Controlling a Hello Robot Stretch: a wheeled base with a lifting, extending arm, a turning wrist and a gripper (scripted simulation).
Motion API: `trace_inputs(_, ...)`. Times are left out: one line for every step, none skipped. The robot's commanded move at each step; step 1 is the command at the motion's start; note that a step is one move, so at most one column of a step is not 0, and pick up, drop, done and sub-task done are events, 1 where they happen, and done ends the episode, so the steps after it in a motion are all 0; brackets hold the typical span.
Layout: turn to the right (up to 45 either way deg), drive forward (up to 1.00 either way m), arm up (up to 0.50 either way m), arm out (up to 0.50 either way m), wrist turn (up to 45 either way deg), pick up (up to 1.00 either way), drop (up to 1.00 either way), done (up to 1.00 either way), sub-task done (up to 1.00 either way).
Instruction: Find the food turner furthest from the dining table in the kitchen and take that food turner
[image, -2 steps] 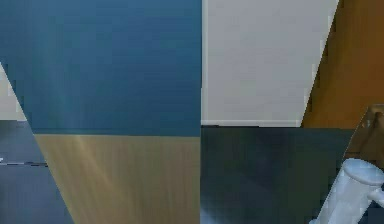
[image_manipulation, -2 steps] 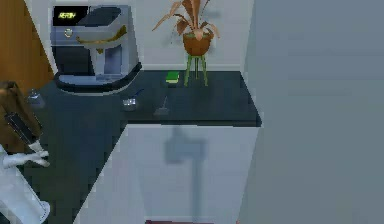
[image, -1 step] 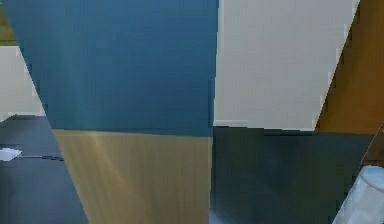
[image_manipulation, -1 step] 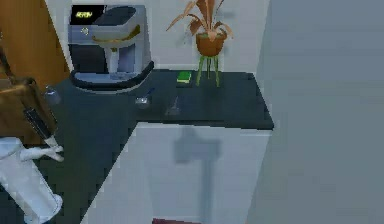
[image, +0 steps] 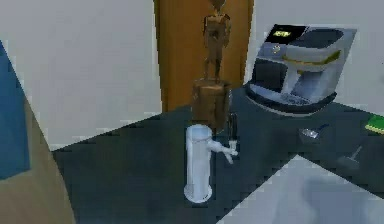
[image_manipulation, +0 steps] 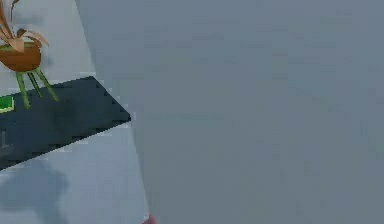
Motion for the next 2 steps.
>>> trace_inputs(45.0,0.00,0.00,0.00,0.0,0.00,0.00,0.00,0.00)
trace_inputs(6.0,0.00,0.00,0.00,0.0,0.00,0.00,0.00,0.00)
